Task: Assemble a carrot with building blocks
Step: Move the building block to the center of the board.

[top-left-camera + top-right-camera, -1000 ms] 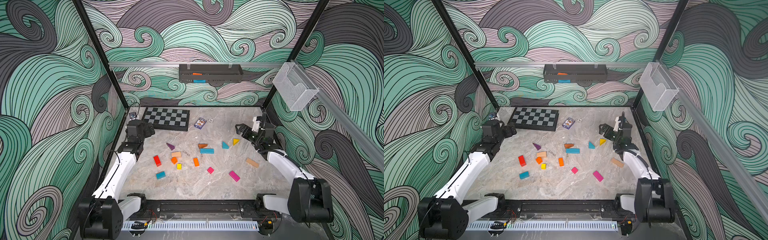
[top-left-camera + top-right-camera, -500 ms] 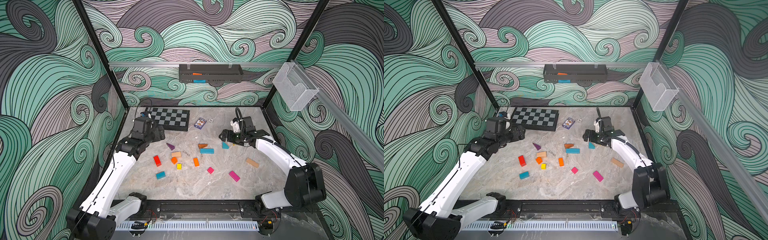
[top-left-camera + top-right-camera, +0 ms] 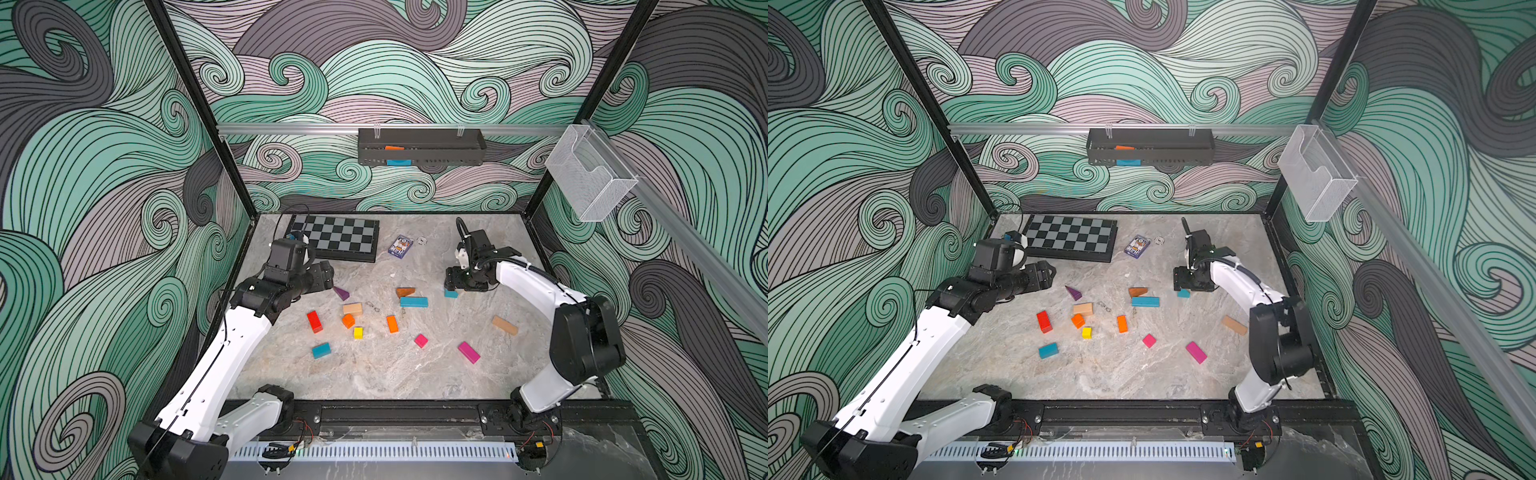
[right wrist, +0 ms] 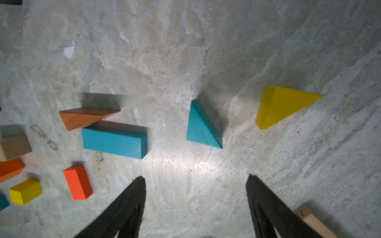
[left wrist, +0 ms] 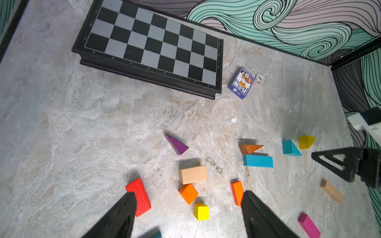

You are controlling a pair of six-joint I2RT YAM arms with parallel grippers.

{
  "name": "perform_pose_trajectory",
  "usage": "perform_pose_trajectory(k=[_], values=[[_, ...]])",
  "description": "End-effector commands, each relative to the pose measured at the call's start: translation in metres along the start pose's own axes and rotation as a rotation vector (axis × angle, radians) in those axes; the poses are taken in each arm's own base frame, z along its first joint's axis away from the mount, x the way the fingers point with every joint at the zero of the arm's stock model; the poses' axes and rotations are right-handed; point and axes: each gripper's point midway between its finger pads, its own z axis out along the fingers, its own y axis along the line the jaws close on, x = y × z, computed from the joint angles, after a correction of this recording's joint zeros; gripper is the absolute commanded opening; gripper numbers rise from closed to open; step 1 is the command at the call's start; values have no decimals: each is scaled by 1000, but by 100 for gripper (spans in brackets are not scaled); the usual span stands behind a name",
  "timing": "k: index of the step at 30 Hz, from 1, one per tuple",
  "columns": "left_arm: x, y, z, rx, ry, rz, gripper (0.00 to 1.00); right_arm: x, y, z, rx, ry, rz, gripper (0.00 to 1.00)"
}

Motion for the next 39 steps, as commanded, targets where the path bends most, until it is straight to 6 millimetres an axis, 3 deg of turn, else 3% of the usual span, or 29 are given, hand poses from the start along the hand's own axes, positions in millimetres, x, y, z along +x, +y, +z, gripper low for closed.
perform_pose_trajectory(k=[1, 6, 17, 32, 37, 39], values=[[-6, -9, -15, 32, -24, -7, 81, -9, 2, 1, 25, 8, -51, 76], [-7, -16, -6, 50, -11, -2, 81, -23, -1, 15, 68, 18, -86, 75], [0, -21, 6, 69, 20, 21, 81, 3, 0, 47, 83, 124, -101, 68], [-1, -26, 19, 79, 32, 27, 81, 10, -12, 68, 169, 172, -137, 65], [-2, -26, 23, 77, 37, 24, 81, 11, -11, 71, 166, 179, -149, 58], [-2, -26, 24, 76, 36, 23, 81, 11, -9, 72, 161, 179, -152, 50]])
